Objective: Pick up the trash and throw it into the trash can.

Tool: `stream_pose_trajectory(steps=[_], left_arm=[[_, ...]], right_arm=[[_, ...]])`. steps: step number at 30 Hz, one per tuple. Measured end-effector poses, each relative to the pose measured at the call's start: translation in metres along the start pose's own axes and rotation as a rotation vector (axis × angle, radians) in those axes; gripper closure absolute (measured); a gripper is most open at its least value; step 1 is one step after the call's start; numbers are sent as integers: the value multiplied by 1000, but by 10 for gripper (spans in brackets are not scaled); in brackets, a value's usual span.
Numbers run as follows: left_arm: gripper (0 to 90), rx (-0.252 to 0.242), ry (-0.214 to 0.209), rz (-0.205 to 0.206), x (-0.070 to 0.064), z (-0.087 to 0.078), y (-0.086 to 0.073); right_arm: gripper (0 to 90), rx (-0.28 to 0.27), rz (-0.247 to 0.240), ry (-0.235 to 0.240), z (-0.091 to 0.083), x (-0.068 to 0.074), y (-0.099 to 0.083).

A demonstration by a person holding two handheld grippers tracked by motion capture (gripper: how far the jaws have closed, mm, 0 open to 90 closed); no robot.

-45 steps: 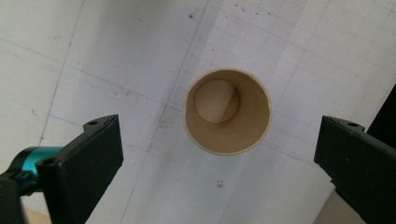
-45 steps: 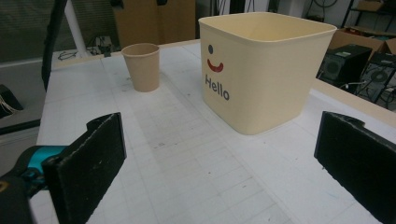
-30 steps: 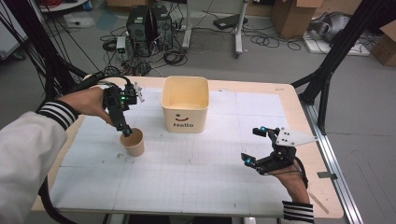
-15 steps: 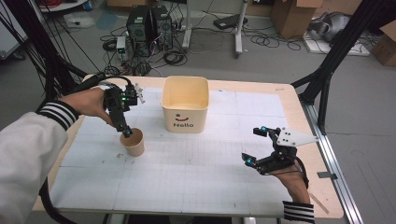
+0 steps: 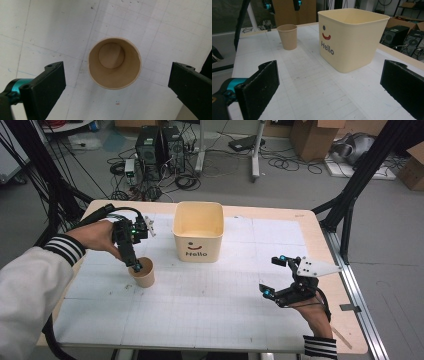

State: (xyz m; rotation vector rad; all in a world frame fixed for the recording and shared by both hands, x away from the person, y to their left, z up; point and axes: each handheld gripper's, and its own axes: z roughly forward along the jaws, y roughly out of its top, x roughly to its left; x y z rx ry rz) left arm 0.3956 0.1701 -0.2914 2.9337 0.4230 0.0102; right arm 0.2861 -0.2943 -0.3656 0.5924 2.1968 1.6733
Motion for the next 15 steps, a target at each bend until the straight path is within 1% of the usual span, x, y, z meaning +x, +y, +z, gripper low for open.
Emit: stream_pose_trajectory(steps=[6, 10, 11, 14, 15], left_arm=[[17, -8, 6, 7, -2, 9, -4], [17, -11, 10, 4, -2, 14, -6], [17, -17, 13, 1, -2, 17, -7], [17, -11, 13, 7, -2, 20, -8], [17, -16, 13, 2, -3, 24, -9]], right_arm=[[9, 0, -2, 0, 0, 0, 0], [9, 0, -3, -1, 0, 0, 0], [9, 0, -5, 1, 0, -1, 0], [9, 1, -3, 3, 0, 0, 0], [9, -1, -5, 1, 0, -1, 0]])
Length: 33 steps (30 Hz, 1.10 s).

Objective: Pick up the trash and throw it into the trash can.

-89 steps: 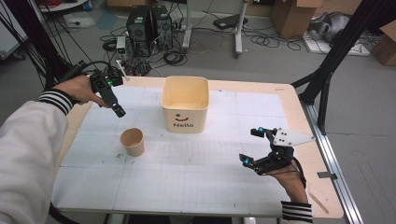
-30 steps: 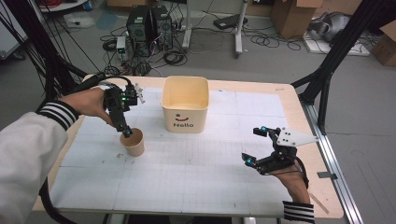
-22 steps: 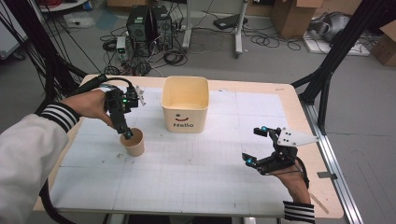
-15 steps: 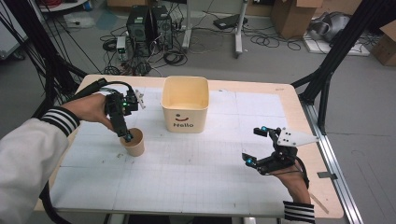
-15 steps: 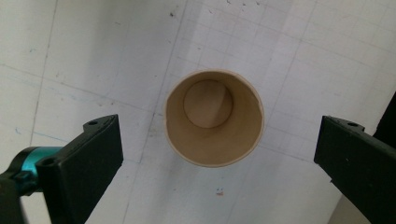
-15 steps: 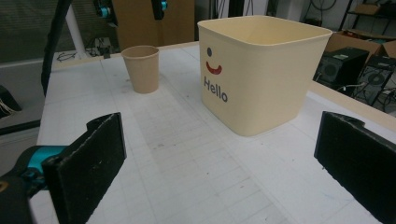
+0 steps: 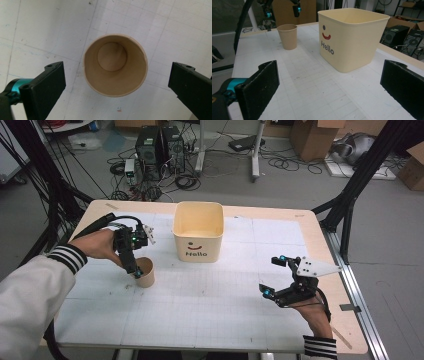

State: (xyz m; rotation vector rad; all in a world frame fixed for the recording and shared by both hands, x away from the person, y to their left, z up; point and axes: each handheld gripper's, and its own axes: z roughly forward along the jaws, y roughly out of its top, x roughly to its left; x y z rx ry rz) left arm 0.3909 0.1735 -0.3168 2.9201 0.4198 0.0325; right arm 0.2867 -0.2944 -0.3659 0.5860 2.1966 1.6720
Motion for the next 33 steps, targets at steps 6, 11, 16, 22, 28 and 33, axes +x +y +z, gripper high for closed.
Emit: stream_pose_trajectory(steps=[6, 11, 16, 22, 28, 33], left_arm=[[17, -4, 11, 11, -2, 8, -2], [17, -8, 16, 7, -3, 17, -6], [17, -15, 22, 9, -3, 22, -6], [17, -7, 24, 8, -2, 29, -7], [17, 3, 24, 7, -1, 40, -9], [17, 9, 37, 9, -3, 46, -9]], right_arm=[[9, 3, 5, 3, 0, 1, 0], [9, 2, 6, 3, 0, 1, 0], [9, 1, 6, 4, 0, 1, 0], [9, -1, 6, 3, -1, 1, 0], [9, 2, 6, 4, 0, 1, 0], [9, 0, 6, 1, 0, 0, 0]])
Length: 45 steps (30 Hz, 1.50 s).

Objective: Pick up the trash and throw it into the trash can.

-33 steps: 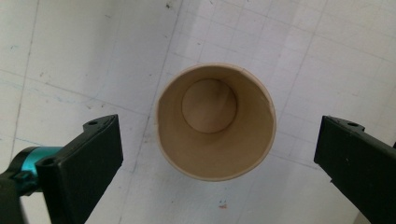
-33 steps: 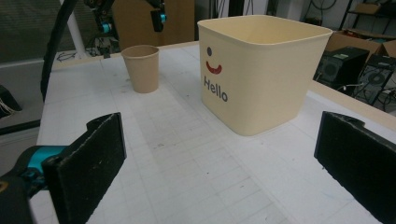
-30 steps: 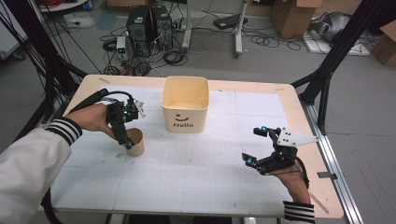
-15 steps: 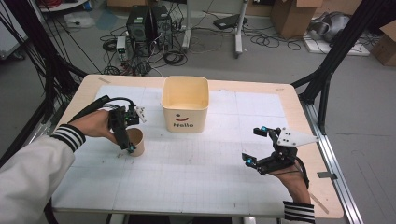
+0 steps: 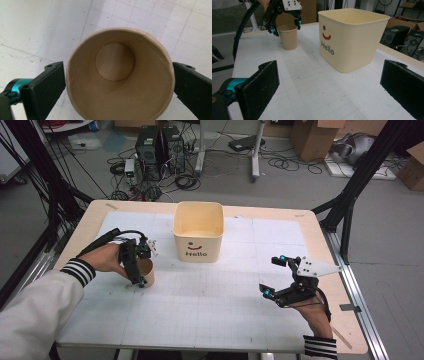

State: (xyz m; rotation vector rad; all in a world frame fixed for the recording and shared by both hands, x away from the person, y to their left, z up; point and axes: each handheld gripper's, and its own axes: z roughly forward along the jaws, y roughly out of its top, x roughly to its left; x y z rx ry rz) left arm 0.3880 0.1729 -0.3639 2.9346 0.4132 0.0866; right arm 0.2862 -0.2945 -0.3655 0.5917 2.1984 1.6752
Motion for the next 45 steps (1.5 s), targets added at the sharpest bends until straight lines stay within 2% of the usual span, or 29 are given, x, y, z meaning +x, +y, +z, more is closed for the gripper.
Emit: stream_pose_trajectory(steps=[5, 10, 17, 19, 25, 37, 40, 41, 45], left_arm=[[17, 11, 6, 6, 0, 6, 2], [17, 18, 1, -4, 0, 13, 0], [17, 27, 25, -7, 1, 21, -2], [17, 13, 20, -13, 0, 22, -2], [18, 18, 10, -6, 1, 22, -2], [126, 25, 8, -6, 2, 21, -3], [175, 17, -10, -2, 2, 21, -4], [223, 20, -26, 3, 2, 21, -4], [273, 12, -29, 5, 2, 20, -4]], right_arm=[[9, 4, 1, 3, 0, 0, 0], [9, -2, 2, 0, 0, 0, 0], [9, -1, -5, -1, 1, 0, 0], [9, 4, 0, 2, 1, 0, 0], [9, -2, 0, -2, 0, 0, 0], [9, -5, -2, -3, -1, -1, 0], [9, -4, 0, -2, 0, 0, 0], [9, -4, 1, -2, 0, 0, 0], [9, 0, 4, -2, -1, 0, 0]])
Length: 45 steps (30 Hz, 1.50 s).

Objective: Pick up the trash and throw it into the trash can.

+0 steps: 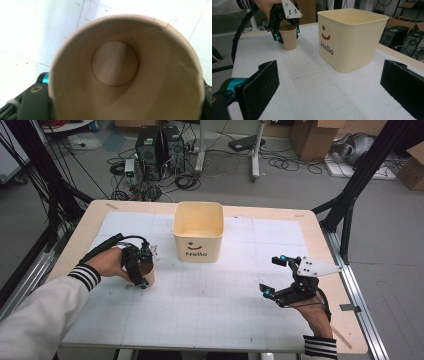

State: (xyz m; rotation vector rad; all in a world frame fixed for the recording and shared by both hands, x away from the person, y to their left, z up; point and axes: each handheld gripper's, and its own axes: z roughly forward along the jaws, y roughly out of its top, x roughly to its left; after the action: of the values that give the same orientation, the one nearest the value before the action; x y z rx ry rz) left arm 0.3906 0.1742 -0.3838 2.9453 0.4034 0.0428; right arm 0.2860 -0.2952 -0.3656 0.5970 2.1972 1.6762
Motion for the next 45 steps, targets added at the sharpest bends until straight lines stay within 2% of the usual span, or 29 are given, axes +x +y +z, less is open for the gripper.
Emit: stream_pose_trajectory(steps=[7, 16, 24, 38, 45], left_arm=[[334, -3, 8, 1, -1, -2, 0], [341, 6, 2, -6, -2, -3, 0], [344, -3, -7, -7, -4, -13, -2], [344, -20, 13, -2, -3, -53, -2], [344, -41, 25, -6, 0, -80, 1]], right_arm=[[9, 0, -3, 0, 0, 0, 0], [9, -6, -6, -8, 0, -1, 0], [9, -7, -1, -10, -1, 0, 0], [9, -11, -7, -9, -1, -1, 0], [9, -10, -5, -6, -1, -1, 0]])
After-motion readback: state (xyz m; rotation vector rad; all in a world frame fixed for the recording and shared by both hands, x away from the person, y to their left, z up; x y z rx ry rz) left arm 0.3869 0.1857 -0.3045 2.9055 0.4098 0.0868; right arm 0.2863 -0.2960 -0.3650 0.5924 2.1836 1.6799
